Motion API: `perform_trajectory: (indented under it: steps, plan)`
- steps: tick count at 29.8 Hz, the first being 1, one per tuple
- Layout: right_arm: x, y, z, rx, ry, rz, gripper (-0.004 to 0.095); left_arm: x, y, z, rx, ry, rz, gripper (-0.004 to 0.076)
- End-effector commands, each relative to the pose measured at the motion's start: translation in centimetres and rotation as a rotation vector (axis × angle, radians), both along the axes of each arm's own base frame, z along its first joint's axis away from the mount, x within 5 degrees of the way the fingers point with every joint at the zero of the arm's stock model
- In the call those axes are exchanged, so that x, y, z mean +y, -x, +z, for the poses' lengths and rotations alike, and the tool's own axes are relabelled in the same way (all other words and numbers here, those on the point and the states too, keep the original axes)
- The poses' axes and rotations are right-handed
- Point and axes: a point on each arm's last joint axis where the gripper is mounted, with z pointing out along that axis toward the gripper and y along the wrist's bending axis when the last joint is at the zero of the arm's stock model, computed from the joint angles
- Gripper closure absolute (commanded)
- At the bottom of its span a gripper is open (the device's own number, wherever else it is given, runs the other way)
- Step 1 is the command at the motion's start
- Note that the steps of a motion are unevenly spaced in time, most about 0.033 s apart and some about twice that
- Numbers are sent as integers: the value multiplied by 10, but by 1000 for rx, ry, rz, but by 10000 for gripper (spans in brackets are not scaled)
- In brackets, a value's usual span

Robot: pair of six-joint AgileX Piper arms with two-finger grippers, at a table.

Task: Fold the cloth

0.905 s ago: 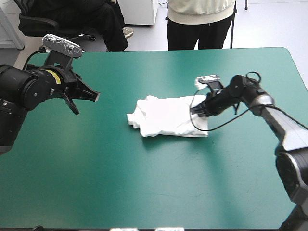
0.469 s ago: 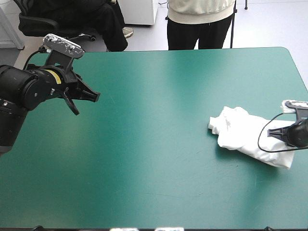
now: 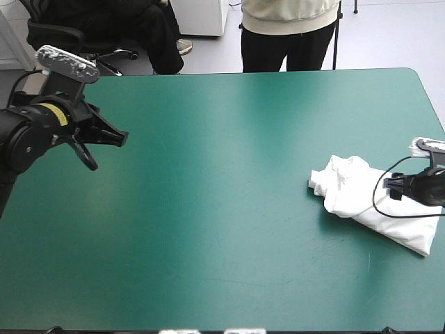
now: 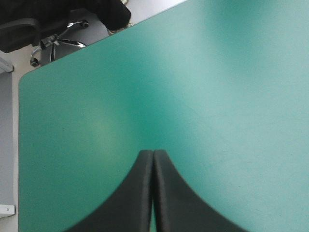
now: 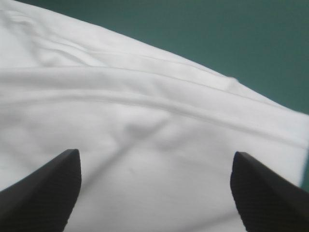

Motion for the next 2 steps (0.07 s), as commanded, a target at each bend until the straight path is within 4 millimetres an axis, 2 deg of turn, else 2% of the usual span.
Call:
perform_trajectory:
  steps: [1,2]
  plan:
    - [26,-2,35,-193,5,126,169,27,35,23,-94,16,113,741]
    - [35,0,45,-227,19,168,218,32,40,27,-117,19,143,741]
